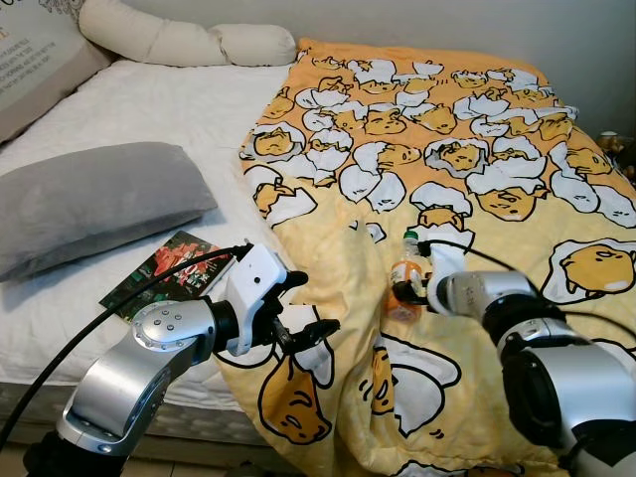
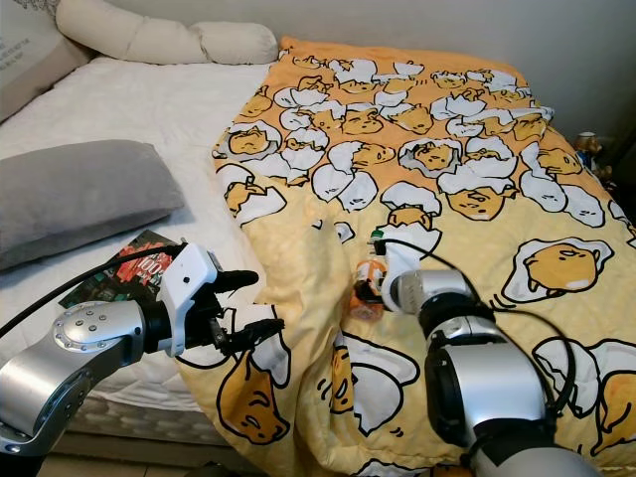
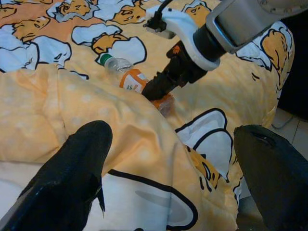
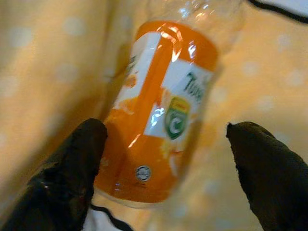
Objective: Clean up the room
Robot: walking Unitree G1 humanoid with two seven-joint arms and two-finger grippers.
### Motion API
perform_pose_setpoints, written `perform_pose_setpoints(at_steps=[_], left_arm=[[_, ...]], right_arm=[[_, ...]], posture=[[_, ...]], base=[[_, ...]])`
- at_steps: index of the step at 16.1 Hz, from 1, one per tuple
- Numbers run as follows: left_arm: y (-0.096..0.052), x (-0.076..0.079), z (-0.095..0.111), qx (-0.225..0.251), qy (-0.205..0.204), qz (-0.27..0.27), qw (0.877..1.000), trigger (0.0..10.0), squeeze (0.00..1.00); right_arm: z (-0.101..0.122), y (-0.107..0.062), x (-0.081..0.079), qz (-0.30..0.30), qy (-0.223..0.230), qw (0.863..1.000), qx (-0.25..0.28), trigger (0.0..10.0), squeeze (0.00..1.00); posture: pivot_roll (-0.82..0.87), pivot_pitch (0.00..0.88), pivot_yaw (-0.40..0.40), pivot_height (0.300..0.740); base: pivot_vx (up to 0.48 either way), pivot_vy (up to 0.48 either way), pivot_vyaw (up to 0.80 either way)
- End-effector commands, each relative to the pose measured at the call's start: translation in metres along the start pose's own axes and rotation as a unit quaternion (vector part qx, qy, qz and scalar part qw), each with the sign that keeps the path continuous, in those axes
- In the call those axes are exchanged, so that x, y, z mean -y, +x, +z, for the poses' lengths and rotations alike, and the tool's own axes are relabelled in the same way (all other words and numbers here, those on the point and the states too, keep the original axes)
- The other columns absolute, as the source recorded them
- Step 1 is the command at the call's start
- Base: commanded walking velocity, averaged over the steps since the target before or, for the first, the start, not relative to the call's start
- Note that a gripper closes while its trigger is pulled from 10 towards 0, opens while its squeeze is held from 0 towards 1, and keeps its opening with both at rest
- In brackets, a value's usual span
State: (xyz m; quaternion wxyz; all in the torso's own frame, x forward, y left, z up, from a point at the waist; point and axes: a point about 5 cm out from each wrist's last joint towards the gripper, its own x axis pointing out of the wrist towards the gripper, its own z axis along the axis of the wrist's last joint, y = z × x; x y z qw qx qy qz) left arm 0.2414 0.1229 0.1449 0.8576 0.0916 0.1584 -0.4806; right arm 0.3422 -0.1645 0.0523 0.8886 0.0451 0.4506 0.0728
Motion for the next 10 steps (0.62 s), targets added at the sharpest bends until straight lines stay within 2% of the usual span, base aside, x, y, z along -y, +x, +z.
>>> perform_pose_setpoints(at_steps=[1, 4, 5, 7, 10], left_arm=[[-0.001, 0.002, 0.002, -0.004, 0.009, -0.005, 1.0, 10.0, 0.0], [-0.002, 0.002, 0.002, -0.007, 0.01, -0.005, 1.0, 10.0, 0.0], [-0.002, 0.002, 0.002, -0.007, 0.01, -0.006, 1.0, 10.0, 0.0], [-0.002, 0.002, 0.002, -0.009, 0.009, -0.008, 1.0, 10.0, 0.0], [-0.001, 0.002, 0.002, -0.009, 0.009, -0.01, 1.0, 10.0, 0.0]], right_arm=[[-0.008, 0.003, -0.002, 0.013, 0.026, 1.0, -0.003, 4.0, 0.0], [-0.02, 0.008, -0.006, 0.022, 0.035, 0.999, -0.005, 2.5, 0.0], [-0.022, 0.009, -0.007, 0.026, 0.031, 0.999, -0.002, 1.0, 0.0], [-0.027, 0.011, -0.007, 0.024, 0.023, 0.999, -0.008, 0.0, 0.0], [-0.024, 0.01, -0.005, 0.021, 0.03, 0.999, 0.003, 0.0, 0.0]], posture=[[0.06, 0.0, -0.01, 0.74], [0.06, 0.0, -0.011, 0.74], [0.06, 0.0, -0.012, 0.74], [0.06, 0.0, -0.012, 0.74], [0.06, 0.0, -0.01, 0.74]], base=[[0.0, 0.0, 0.0], [0.0, 0.0, 0.0], [0.0, 0.0, 0.0], [0.0, 0.0, 0.0], [0.0, 0.0, 0.0]])
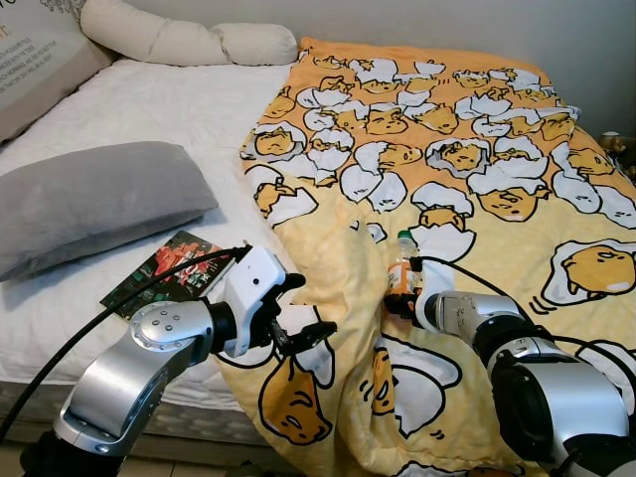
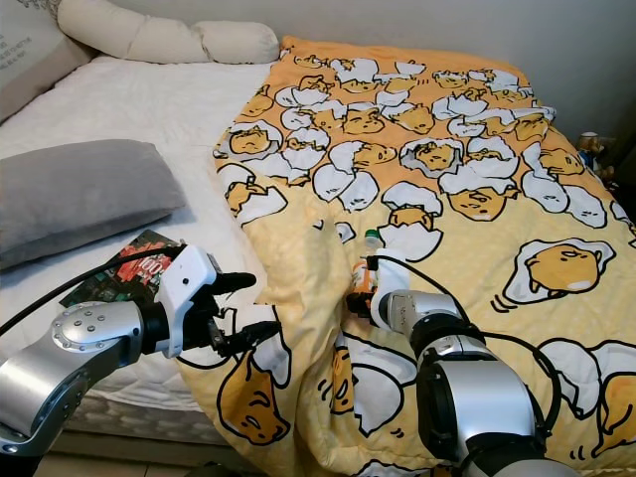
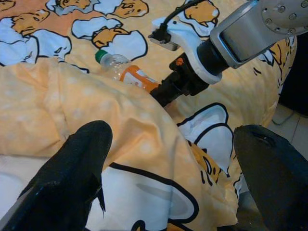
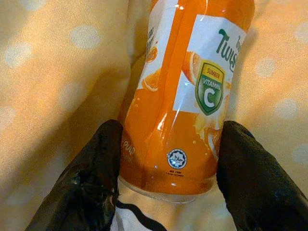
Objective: Clean up the room
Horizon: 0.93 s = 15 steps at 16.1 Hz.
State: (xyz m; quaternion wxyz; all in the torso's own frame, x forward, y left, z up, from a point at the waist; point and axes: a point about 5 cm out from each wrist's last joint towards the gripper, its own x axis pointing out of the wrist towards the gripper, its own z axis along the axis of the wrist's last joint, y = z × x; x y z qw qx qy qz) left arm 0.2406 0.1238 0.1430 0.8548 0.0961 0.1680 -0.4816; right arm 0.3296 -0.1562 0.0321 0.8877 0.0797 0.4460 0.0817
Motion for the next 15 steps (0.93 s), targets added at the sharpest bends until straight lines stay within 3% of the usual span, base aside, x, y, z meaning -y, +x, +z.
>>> perform_pose_setpoints(at_steps=[1, 5, 11, 15], left_arm=[[0.001, 0.002, 0.005, 0.003, 0.01, -0.008, 1.0, 10.0, 0.0], [0.001, 0.001, 0.006, 0.005, 0.01, -0.008, 1.0, 10.0, 0.0], [0.001, -0.001, 0.003, 0.034, -0.012, 0.045, 0.998, 10.0, 0.0], [0.004, -0.004, 0.004, 0.037, -0.014, 0.057, 0.998, 10.0, 0.0]], right_arm=[[-0.001, 0.0, 0.003, -0.003, 0.002, 1.0, -0.001, 0.0, 0.0], [0.003, -0.001, 0.005, -0.001, 0.008, 1.0, 0.015, 0.0, 0.0], [0.014, -0.01, 0.02, 0.042, 0.077, 0.991, 0.104, 0.0, 0.0], [0.021, -0.014, 0.023, 0.054, 0.079, 0.985, 0.146, 0.0, 0.0]], posture=[[0.06, 0.0, -0.009, 0.74], [0.05, 0.0, -0.005, 0.74], [0.03, 0.0, 0.005, 0.74], [0.02, 0.0, 0.011, 0.74]], base=[[0.0, 0.0, 0.0], [0.0, 0.0, 0.0], [0.0, 0.0, 0.0], [0.0, 0.0, 0.0]])
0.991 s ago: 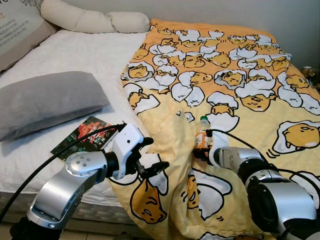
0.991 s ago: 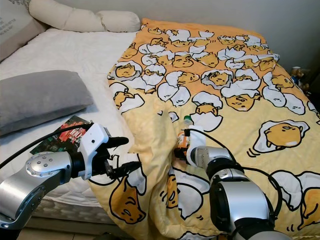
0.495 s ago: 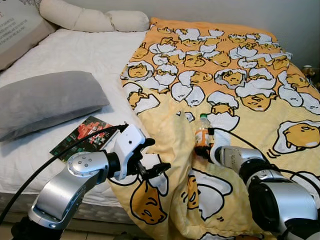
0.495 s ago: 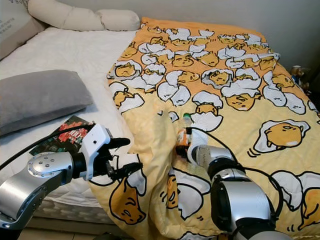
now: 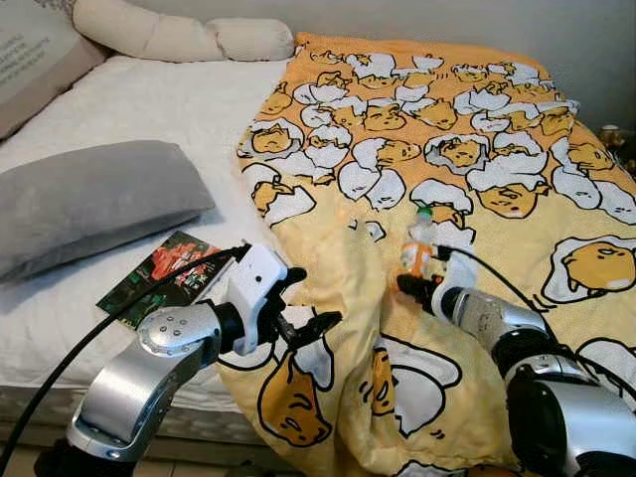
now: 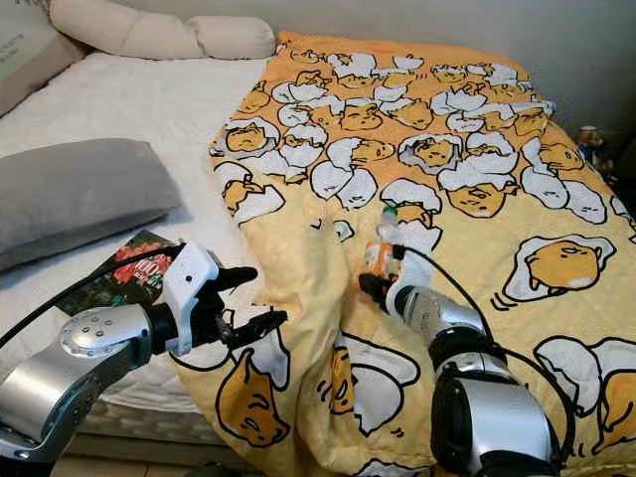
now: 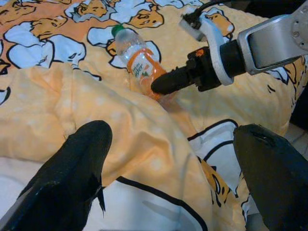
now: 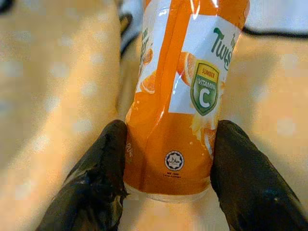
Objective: Clean up the room
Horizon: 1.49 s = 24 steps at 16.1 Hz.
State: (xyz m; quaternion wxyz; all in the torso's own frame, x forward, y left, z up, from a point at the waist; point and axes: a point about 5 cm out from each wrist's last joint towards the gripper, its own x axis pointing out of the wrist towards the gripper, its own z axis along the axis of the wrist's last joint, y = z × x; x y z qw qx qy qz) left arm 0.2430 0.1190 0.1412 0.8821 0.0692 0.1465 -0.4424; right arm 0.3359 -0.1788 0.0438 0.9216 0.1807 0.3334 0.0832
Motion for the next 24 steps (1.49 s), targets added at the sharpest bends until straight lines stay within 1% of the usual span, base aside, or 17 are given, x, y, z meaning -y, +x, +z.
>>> perform_pose_setpoints(at_steps=[1, 2, 4, 5, 7, 10, 12, 13, 14, 15, 16, 17, 18, 19, 20, 23, 24], left_arm=[[-0.001, -0.008, 0.005, 0.015, 0.008, 0.029, 0.999, 10.0, 0.0], [-0.001, -0.009, 0.006, 0.017, 0.008, 0.038, 0.999, 10.0, 0.0], [-0.003, -0.019, 0.007, 0.04, 0.004, 0.101, 0.994, 10.0, 0.0], [-0.004, -0.021, 0.008, 0.049, 0.004, 0.117, 0.992, 10.0, 0.0], [-0.006, -0.025, 0.011, 0.082, -0.012, 0.168, 0.982, 10.0, 0.0], [-0.007, -0.025, 0.011, 0.093, -0.015, 0.189, 0.978, 10.0, 0.0], [-0.008, -0.026, 0.013, 0.107, -0.018, 0.197, 0.974, 10.0, 0.0], [-0.008, -0.025, 0.015, 0.115, -0.02, 0.197, 0.974, 10.0, 0.0], [-0.009, -0.025, 0.019, 0.125, -0.02, 0.2, 0.971, 10.0, 0.0], [-0.01, -0.025, 0.02, 0.122, -0.013, 0.21, 0.97, 10.0, 0.0], [-0.011, -0.025, 0.019, 0.117, -0.01, 0.214, 0.97, 10.0, 0.0], [-0.012, -0.025, 0.018, 0.117, -0.009, 0.225, 0.967, 10.0, 0.0], [-0.013, -0.024, 0.017, 0.122, -0.01, 0.237, 0.964, 10.0, 0.0], [-0.014, -0.022, 0.016, 0.124, -0.003, 0.246, 0.961, 10.0, 0.0], [-0.017, -0.02, 0.015, 0.12, 0.001, 0.26, 0.958, 10.0, 0.0], [-0.021, -0.022, 0.013, 0.115, 0.021, 0.288, 0.95, 10.0, 0.0], [-0.023, -0.025, 0.011, 0.105, 0.028, 0.315, 0.943, 10.0, 0.0]], right_arm=[[0.02, -0.005, -0.001, 0.026, 0.009, 0.997, 0.068, 0.0, 0.0], [0.024, -0.007, 0.0, 0.031, 0.009, 0.996, 0.085, 0.0, 0.0], [0.031, -0.019, -0.002, 0.078, 0.014, 0.982, 0.173, 0.0, 0.0], [0.031, -0.022, -0.003, 0.095, 0.022, 0.978, 0.184, 0.0, 0.0], [0.024, -0.041, -0.007, 0.162, 0.057, 0.955, 0.24, 0.0, 0.0], [0.017, -0.053, -0.008, 0.196, 0.074, 0.939, 0.271, 0.0, 0.0], [0.018, -0.061, -0.014, 0.206, 0.06, 0.931, 0.294, 0.0, 0.0], [0.022, -0.066, -0.019, 0.203, 0.036, 0.93, 0.306, 7.9, 0.0], [0.024, -0.068, -0.024, 0.204, 0.014, 0.931, 0.303, 10.0, 0.0], [0.025, -0.072, -0.034, 0.213, -0.009, 0.929, 0.302, 10.0, 0.0], [0.026, -0.074, -0.038, 0.214, -0.021, 0.928, 0.304, 10.0, 0.0], [0.023, -0.079, -0.052, 0.228, -0.064, 0.922, 0.307, 10.0, 0.0], [0.017, -0.082, -0.064, 0.245, -0.091, 0.915, 0.306, 10.0, 0.0], [0.011, -0.084, -0.071, 0.254, -0.11, 0.912, 0.302, 10.0, 0.0], [0.0, -0.085, -0.079, 0.259, -0.13, 0.914, 0.285, 10.0, 0.0], [-0.014, -0.086, -0.085, 0.255, -0.138, 0.921, 0.26, 10.0, 0.0], [-0.02, -0.086, -0.083, 0.227, -0.153, 0.927, 0.256, 10.0, 0.0]], posture=[[0.02, 0.0, 0.012, 0.74], [0.02, 0.0, 0.012, 0.74], [0.02, 0.0, 0.017, 0.74], [0.02, 0.0, 0.017, 0.74], [0.02, 0.0, 0.018, 0.74], [0.02, 0.0, 0.018, 0.74], [0.02, 0.0, 0.017, 0.74], [0.02, 0.0, 0.017, 0.74], [0.02, 0.0, 0.017, 0.74], [0.02, 0.0, 0.017, 0.74], [0.02, 0.0, 0.017, 0.74], [0.02, 0.0, 0.017, 0.74], [0.02, 0.0, 0.016, 0.74], [0.02, 0.0, 0.014, 0.74], [0.03, 0.0, 0.011, 0.74], [0.03, 0.0, 0.003, 0.74], [0.03, 0.0, 0.0, 0.74]], base=[[0.0, 0.0, 0.0], [0.0, 0.0, 0.0], [0.0, 0.0, 0.0], [0.0, 0.0, 0.0], [0.0, 0.0, 0.0], [0.0, 0.0, 0.0], [0.0, 0.0, 0.0], [0.0, 0.0, 0.0], [0.0, 0.0, 0.0], [0.0, 0.0, 0.0], [0.0, 0.0, 0.0], [0.0, 0.0, 0.0], [0.0, 0.0, 0.8], [0.0, 0.0, 0.8], [0.0, 0.0, 0.8], [0.0, 0.0, 0.8], [0.0, 0.0, 0.8]])
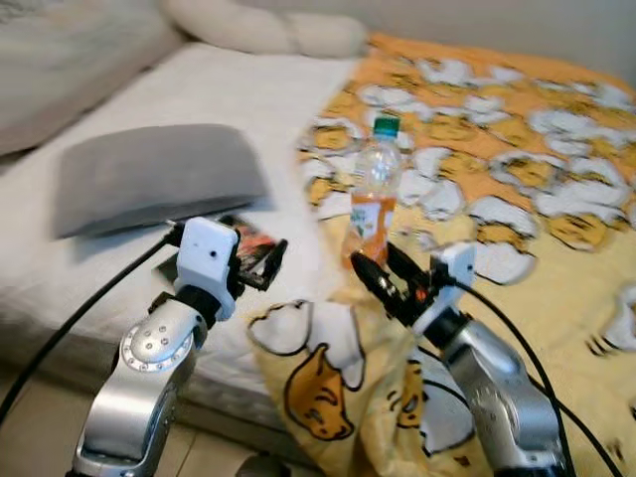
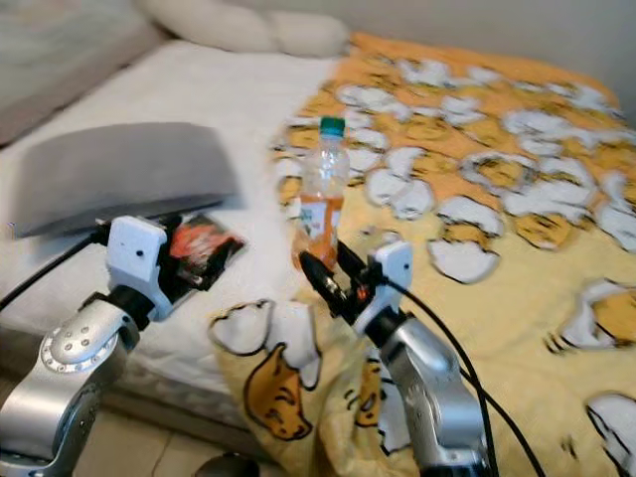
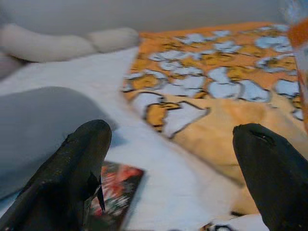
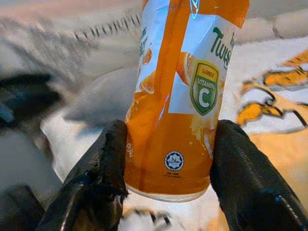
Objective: Clean up the room
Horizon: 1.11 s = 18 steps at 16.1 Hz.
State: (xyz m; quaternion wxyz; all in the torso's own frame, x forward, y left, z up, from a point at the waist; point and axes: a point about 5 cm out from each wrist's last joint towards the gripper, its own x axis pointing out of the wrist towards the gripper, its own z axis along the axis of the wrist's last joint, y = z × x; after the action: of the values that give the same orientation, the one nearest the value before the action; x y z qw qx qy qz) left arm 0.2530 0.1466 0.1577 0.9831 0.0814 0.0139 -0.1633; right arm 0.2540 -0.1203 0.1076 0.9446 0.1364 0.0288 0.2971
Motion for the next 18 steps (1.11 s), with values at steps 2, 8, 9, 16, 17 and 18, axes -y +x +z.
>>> perform_pose_setpoints(at_steps=[2, 8, 9, 16, 17, 18], left_arm=[[-0.005, -0.004, 0.0, 0.011, -0.007, 0.034, 0.999, 10.0, 0.0], [-0.01, -0.003, 0.002, 0.019, -0.017, 0.058, 0.998, 10.0, 0.0], [-0.01, -0.003, 0.001, 0.017, -0.014, 0.06, 0.998, 10.0, 0.0], [-0.013, -0.003, 0.001, 0.015, -0.003, 0.062, 0.998, 10.0, 0.0], [-0.014, -0.002, 0.001, 0.015, -0.003, 0.06, 0.998, 10.0, 0.0], [-0.015, -0.001, 0.001, 0.015, -0.004, 0.06, 0.998, 10.0, 0.0]], right_arm=[[0.004, -0.003, 0.002, -0.017, 0.003, 1.0, 0.005, 10.0, 0.0], [0.013, -0.003, 0.003, -0.007, 0.014, 1.0, 0.012, 10.0, 0.0], [0.012, -0.003, 0.003, -0.007, 0.03, 0.999, 0.014, 10.0, 0.0], [0.007, -0.008, 0.001, 0.026, 0.087, 0.996, -0.025, 10.0, 0.0], [0.007, -0.007, -0.003, 0.045, 0.081, 0.995, -0.026, 10.0, 0.0], [0.007, -0.007, -0.004, 0.051, 0.08, 0.995, -0.026, 10.0, 0.0]], posture=[[0.03, 0.0, -0.003, 0.74], [0.04, 0.0, -0.019, 0.74], [0.04, 0.0, -0.019, 0.74], [0.05, 0.0, -0.021, 0.74], [0.05, 0.0, -0.028, 0.74], [0.05, 0.0, -0.028, 0.74]], base=[[0.0, 0.0, 0.8], [0.0, 0.0, 0.8], [0.0, 0.0, 0.8], [0.0, 0.0, 0.8], [0.0, 0.0, 0.8], [0.0, 0.0, 0.8]])
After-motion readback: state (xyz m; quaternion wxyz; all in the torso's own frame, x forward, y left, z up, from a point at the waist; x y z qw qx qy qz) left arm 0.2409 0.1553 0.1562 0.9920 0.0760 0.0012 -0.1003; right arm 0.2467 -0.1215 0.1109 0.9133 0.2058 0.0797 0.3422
